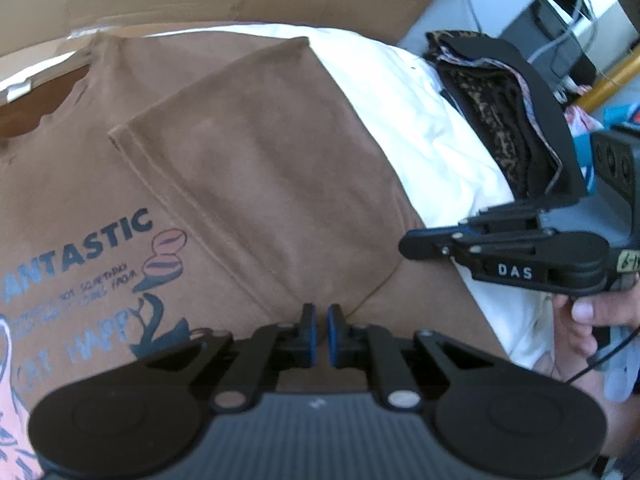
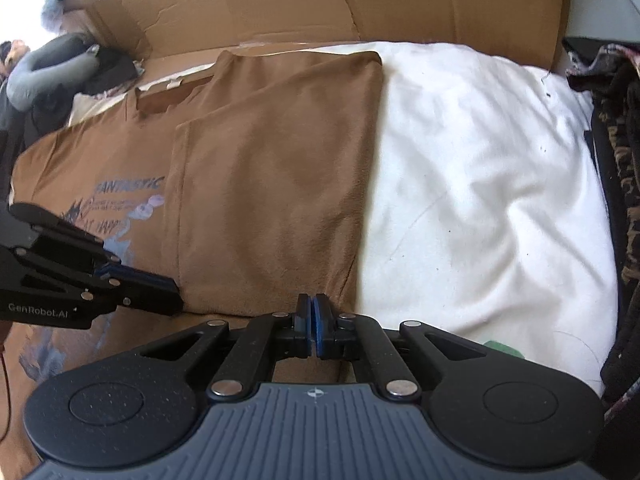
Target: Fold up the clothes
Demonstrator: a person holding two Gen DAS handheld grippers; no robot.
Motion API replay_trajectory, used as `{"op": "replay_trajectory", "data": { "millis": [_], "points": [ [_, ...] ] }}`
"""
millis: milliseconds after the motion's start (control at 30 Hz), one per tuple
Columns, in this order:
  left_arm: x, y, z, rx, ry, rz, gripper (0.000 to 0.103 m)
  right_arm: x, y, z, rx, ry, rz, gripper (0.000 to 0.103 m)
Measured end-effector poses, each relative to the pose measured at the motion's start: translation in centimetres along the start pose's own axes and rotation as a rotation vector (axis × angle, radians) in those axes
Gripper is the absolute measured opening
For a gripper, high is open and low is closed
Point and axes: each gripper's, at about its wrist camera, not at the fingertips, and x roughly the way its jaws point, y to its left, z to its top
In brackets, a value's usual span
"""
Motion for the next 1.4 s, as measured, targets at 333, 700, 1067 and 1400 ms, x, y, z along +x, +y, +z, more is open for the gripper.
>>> {"op": "replay_trajectory", "data": {
  "millis": [333,700,1067,1400],
  "points": [
    [-5.3,0.4,1.8,-0.056,-0.051,0.029,0.052,-4.0,1.9,1.9,0.002,-0.028,0.01,0.039],
    [-16.4,-0.6,4.6,-0.135,-0.125,0.066,0.068,-13.0,4.6,3.8,0.098,-0.031,-0.044,0.047],
    [-30.0,-2.3,5.8,-0.215,-0.206,0.103,0.085,-24.1,10.3,7.3,0.156,-0.084,-0.079,0.067],
    [-44.8,-3.6,6.7,-0.261,-0.349,0.126,0.09,-34.9,14.6,8.6,0.131,-0.111,-0.099,0.082]
  ]
}}
